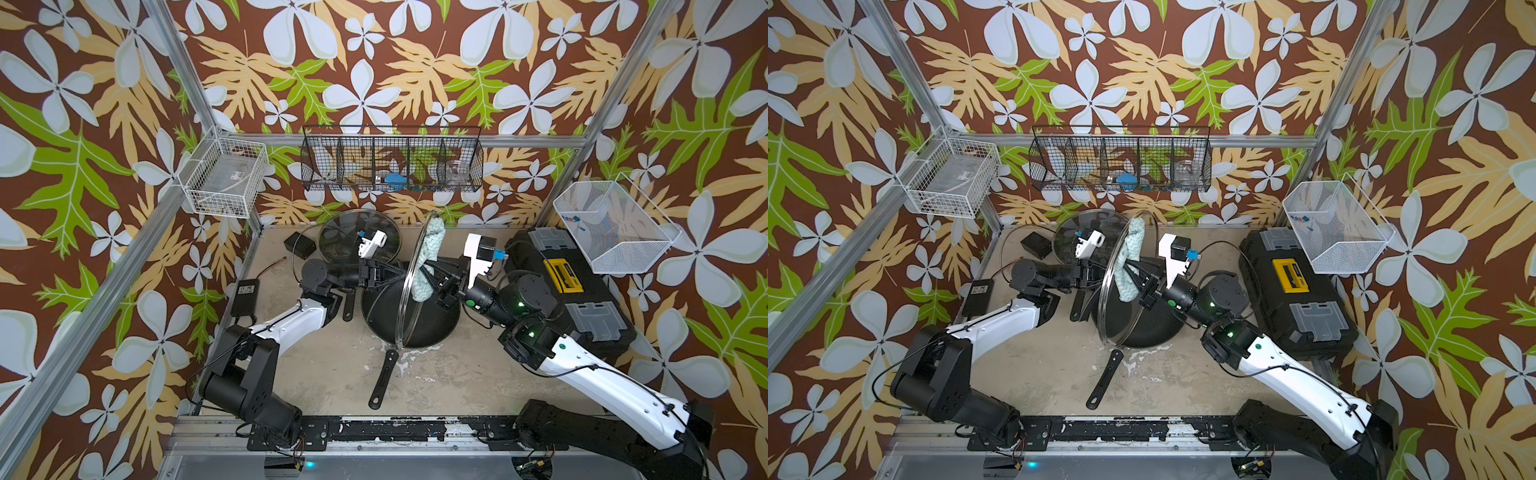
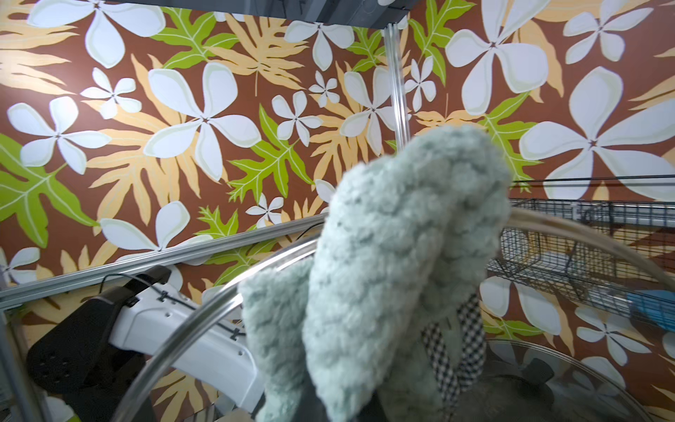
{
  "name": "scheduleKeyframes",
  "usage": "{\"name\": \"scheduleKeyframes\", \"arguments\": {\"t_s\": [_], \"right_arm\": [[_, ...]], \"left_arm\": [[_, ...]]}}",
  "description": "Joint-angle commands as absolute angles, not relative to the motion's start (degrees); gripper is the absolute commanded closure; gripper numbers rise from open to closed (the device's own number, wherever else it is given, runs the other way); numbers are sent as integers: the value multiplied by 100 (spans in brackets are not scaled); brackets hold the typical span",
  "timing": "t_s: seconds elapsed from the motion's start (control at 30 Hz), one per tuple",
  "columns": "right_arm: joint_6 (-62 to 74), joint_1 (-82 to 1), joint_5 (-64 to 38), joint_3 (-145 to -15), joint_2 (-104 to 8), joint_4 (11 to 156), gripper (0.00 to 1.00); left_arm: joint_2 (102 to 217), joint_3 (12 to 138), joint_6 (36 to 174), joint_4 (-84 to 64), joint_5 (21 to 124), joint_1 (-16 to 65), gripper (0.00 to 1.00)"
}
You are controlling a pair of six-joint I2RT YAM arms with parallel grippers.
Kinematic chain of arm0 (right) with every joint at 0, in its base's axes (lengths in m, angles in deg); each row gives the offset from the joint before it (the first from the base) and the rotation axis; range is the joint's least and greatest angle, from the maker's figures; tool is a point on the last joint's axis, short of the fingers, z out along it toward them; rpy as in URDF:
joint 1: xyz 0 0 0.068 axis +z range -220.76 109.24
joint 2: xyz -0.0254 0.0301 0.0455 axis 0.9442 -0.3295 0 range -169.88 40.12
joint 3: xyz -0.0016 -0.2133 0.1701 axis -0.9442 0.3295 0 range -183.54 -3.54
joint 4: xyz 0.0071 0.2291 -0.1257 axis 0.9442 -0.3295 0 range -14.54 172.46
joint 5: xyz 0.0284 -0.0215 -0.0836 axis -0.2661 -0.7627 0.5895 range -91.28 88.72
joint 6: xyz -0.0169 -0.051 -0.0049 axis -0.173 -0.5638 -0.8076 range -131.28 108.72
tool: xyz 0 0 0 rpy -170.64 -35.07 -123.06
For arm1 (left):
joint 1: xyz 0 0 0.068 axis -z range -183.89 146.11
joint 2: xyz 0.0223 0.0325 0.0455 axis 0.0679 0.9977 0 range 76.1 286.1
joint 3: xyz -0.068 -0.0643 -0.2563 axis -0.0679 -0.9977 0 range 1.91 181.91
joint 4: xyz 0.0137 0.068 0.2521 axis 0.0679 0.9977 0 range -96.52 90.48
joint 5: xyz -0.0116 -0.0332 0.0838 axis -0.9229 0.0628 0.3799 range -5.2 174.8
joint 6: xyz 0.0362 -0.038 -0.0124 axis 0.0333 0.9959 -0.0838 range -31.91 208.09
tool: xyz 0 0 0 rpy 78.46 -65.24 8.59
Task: Wipe the pot lid with a cloth
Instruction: Wipe the pot lid.
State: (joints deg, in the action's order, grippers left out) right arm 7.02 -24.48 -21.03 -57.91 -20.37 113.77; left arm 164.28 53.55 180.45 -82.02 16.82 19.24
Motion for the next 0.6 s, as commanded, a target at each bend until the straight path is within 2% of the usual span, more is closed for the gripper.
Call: {"name": "scheduleKeyframes", "arguments": {"t_s": [0.0, 0.17, 0.4, 0.57], "right_arm": [[467, -2304, -2460, -5765, -2030, 11645, 100], [346, -2518, -1539, -6029, -2272, 11509, 100], [671, -3465, -1064, -6567, -2860, 11204, 100], [895, -3965, -1113, -6676, -3165, 10938, 100]], "left_arm": [[16554, 5509, 18342, -8906, 1994, 1914, 100], [16809, 5549, 19128, -9895, 1968, 1913, 100], [16825, 5484, 19558, -10434, 2028, 1911, 100], [16739, 5486, 19569, -10450, 2095, 1914, 100]]}}
